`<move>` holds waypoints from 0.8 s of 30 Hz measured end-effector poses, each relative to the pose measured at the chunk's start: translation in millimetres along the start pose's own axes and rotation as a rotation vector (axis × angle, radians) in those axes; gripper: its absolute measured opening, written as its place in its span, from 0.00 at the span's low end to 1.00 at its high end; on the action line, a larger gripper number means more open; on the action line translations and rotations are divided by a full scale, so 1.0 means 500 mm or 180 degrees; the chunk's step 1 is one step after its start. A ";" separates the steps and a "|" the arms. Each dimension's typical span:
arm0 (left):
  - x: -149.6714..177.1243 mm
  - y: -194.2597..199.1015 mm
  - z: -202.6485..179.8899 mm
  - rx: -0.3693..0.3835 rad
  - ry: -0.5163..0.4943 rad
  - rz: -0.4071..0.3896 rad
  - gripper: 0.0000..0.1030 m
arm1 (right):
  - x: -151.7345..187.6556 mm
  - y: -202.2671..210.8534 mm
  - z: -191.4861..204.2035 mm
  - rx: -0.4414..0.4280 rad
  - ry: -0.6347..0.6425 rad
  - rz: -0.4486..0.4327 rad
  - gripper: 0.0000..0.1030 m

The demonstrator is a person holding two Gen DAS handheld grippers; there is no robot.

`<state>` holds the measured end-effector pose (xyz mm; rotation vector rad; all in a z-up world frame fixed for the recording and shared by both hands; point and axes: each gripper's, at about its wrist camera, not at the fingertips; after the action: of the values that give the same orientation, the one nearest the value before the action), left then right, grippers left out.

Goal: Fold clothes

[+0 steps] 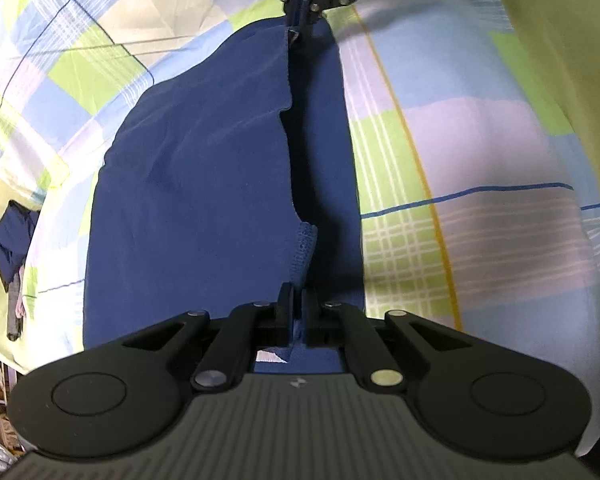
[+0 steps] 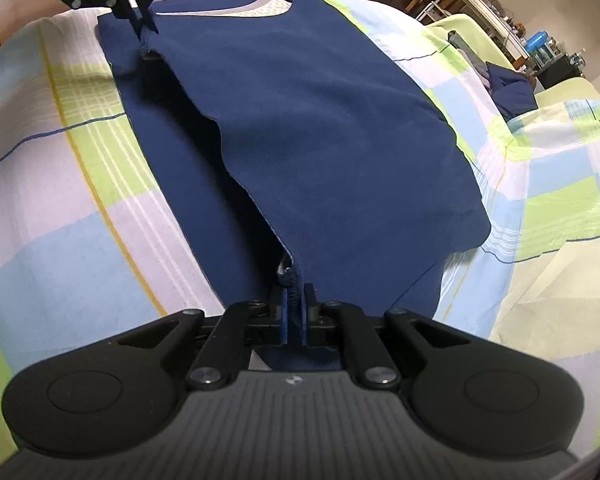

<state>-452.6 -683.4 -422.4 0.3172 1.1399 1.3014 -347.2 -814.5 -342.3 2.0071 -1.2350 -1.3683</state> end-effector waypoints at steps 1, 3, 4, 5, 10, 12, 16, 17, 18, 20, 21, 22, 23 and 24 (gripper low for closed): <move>0.001 0.001 -0.002 0.0010 -0.0031 0.0009 0.00 | -0.003 0.005 -0.001 0.0018 0.0018 -0.0005 0.04; 0.005 -0.008 -0.008 0.0050 -0.0027 0.0040 0.00 | -0.008 0.010 -0.002 0.0034 0.0032 0.0007 0.04; 0.007 -0.011 -0.010 0.0062 -0.0030 0.0051 0.00 | -0.009 0.010 -0.002 0.0036 0.0034 0.0019 0.04; 0.009 -0.020 -0.018 0.0106 -0.0043 0.0062 0.00 | -0.011 0.011 -0.002 0.0038 0.0035 0.0031 0.04; 0.029 -0.070 -0.047 0.0168 -0.0023 0.0122 0.00 | 0.026 -0.056 0.031 -0.0133 0.0079 0.0296 0.04; 0.031 -0.065 -0.038 0.0160 0.0128 0.0098 0.00 | 0.024 -0.066 0.031 -0.0114 0.0039 0.0330 0.08; 0.029 -0.011 -0.016 0.0293 0.0115 0.0077 0.19 | -0.017 -0.055 0.021 0.0048 -0.0100 0.0473 0.36; 0.031 0.003 -0.007 0.0313 0.0133 0.0076 0.19 | -0.029 -0.043 0.016 0.0109 -0.0186 0.0458 0.36; 0.036 0.019 0.008 0.0294 0.0178 0.0078 0.19 | -0.038 -0.034 0.011 0.0182 -0.0299 0.0404 0.36; 0.050 0.029 0.037 0.0245 0.0294 0.0119 0.19 | -0.064 -0.015 -0.012 0.0398 -0.0743 0.0215 0.36; 0.061 0.032 0.059 0.0207 0.0385 0.0159 0.19 | -0.075 -0.009 -0.022 0.0494 -0.0984 0.0111 0.36; 0.070 0.027 0.078 0.0183 0.0452 0.0210 0.19 | -0.083 -0.017 -0.026 0.0557 -0.1257 0.0017 0.36; 0.079 0.020 0.097 0.0160 0.0516 0.0263 0.19 | -0.085 -0.037 -0.023 0.0598 -0.1464 0.0032 0.36; 0.097 0.009 0.127 0.0156 0.0647 0.0339 0.20 | -0.080 -0.061 -0.017 0.0603 -0.1604 0.0134 0.36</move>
<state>-411.9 -615.1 -412.6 0.2896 1.3430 1.4252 -331.5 -766.3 -339.9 1.7934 -1.6627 -1.8696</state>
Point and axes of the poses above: each gripper's, at about its wrist camera, not at the fingertips, and y roughly against the way its jaws point, z to its left, x to its underside, and after that the axes turned 14 degrees about -z, right-handed
